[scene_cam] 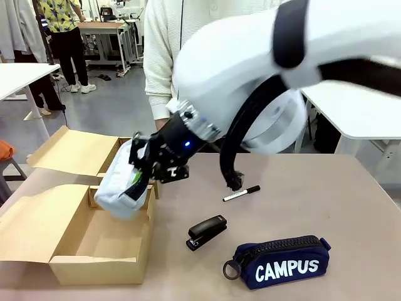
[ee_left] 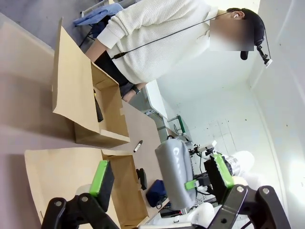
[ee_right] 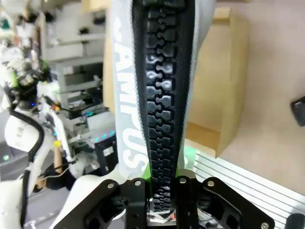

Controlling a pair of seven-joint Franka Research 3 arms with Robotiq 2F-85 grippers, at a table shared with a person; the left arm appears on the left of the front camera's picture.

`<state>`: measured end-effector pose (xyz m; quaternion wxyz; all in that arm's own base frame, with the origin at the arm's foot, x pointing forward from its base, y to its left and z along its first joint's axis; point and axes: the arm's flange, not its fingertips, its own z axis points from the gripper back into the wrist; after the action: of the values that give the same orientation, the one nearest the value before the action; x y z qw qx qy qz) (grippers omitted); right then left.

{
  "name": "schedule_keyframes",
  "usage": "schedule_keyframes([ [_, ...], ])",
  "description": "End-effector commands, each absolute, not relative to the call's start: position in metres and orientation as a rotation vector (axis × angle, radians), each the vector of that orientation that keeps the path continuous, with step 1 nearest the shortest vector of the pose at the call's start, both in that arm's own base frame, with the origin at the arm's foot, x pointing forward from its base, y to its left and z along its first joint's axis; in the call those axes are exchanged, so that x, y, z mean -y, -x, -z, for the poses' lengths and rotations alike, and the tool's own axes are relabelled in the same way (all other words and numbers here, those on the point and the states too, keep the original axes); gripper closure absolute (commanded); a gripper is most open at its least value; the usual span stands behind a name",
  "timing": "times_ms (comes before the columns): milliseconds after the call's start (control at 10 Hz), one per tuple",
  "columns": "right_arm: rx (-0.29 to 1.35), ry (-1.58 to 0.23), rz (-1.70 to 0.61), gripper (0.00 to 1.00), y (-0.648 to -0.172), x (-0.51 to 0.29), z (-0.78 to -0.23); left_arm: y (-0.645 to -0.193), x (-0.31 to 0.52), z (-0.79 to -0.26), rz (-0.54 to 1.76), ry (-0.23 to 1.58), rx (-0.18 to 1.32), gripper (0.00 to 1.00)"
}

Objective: Place items inside the box.
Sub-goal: Pick up a Pencil pouch or Stapler and place it inside the Mailer Box closest to the robot.

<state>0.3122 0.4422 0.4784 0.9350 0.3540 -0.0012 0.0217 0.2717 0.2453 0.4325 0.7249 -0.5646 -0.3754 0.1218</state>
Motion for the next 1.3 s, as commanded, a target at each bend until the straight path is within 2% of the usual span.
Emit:
schedule_keyframes([
  [0,0.033,-0.609,-0.059,0.90,-0.329,-0.499,-0.488,-0.273,-0.244,-0.433,-0.254,1.256,0.858,0.00],
  [500,0.010,-0.298,-0.112,0.90,-0.333,-0.607,-0.444,-0.273,-0.244,-0.433,-0.254,1.256,0.858,0.00],
  [1200,-0.052,-0.137,-0.015,0.90,-0.330,-0.631,-0.390,-0.273,-0.244,-0.433,-0.254,1.256,0.858,0.00],
])
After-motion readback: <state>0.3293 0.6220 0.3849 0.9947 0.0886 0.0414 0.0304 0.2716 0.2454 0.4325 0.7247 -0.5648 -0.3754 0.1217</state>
